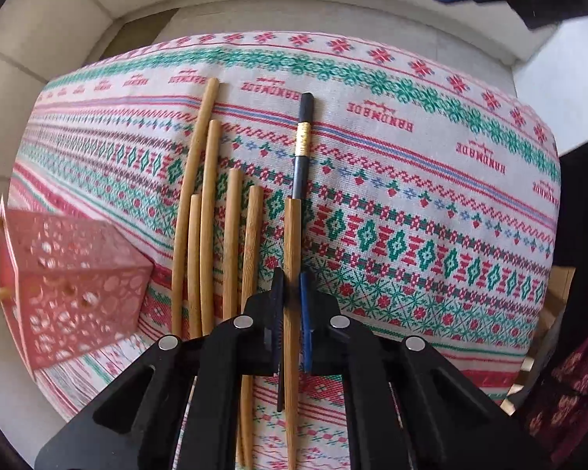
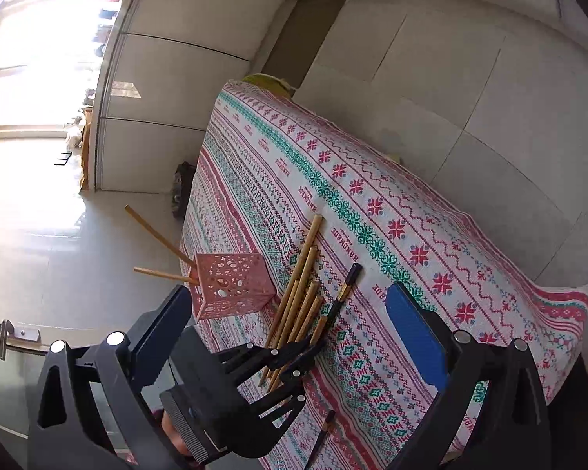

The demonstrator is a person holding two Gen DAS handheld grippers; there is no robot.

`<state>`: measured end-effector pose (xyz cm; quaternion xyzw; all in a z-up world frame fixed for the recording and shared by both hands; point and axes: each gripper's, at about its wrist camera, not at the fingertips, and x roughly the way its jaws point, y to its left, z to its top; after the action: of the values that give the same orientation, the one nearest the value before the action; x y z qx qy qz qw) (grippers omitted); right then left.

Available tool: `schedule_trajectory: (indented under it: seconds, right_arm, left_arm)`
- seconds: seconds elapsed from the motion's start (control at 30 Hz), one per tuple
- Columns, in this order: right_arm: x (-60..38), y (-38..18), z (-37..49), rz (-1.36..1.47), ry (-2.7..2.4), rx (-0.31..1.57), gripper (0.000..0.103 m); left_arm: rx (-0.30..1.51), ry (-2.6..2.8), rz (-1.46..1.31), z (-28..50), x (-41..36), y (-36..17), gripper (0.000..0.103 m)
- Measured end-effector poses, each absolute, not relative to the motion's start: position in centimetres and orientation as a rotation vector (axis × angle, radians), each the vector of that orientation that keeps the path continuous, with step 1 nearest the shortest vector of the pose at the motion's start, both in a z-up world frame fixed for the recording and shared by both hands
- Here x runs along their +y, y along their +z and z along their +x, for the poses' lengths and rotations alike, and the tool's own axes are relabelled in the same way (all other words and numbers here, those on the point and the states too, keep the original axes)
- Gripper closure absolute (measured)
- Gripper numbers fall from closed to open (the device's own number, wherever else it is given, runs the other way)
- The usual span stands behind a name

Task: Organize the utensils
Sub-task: 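Move the left gripper to the pile and grasp a wooden chopstick, then lift the chopstick upright with the left gripper while the right gripper grasps another chopstick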

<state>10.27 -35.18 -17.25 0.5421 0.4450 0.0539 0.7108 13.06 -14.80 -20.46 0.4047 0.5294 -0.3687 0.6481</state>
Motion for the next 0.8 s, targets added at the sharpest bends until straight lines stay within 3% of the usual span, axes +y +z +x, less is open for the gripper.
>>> schedule_trajectory:
  seconds: [0.27,0.33,0.4,0.47,0.7,0.8]
  right_arm:
    - [-31.9,-18.3,11.6,1.156,0.155,1.06,0.008]
    - [-30.1,-18.8,12.2,1.115,0.143,1.108,0.018]
    - [-28.5,-19.5,13.1,1.042,0.101,1.166,0.046]
    - [-26.9,-20.1,13.9,0.978,0.055,1.222,0.057]
    - [-23.0,-20.2,15.3,0.97,0.009,1.272,0.082]
    - [-22.1,-20.6,15.9,0.962,-0.031,1.282,0.082]
  left_arm:
    - [1.121,-0.771,0.493,12.8,-8.0,-14.7,0.096]
    - [1.071,-0.731,0.352,12.3,-5.6,-13.0,0.096]
    - [1.006,-0.713,0.216,11.1,-3.3,-11.4,0.096]
    - [0.943,-0.691,0.138,9.3,-1.8,-10.3,0.096]
    - [0.777,-0.708,0.022,6.3,1.8,-5.9,0.096]
    - [0.741,-0.702,-0.011,5.8,3.3,-4.6,0.096]
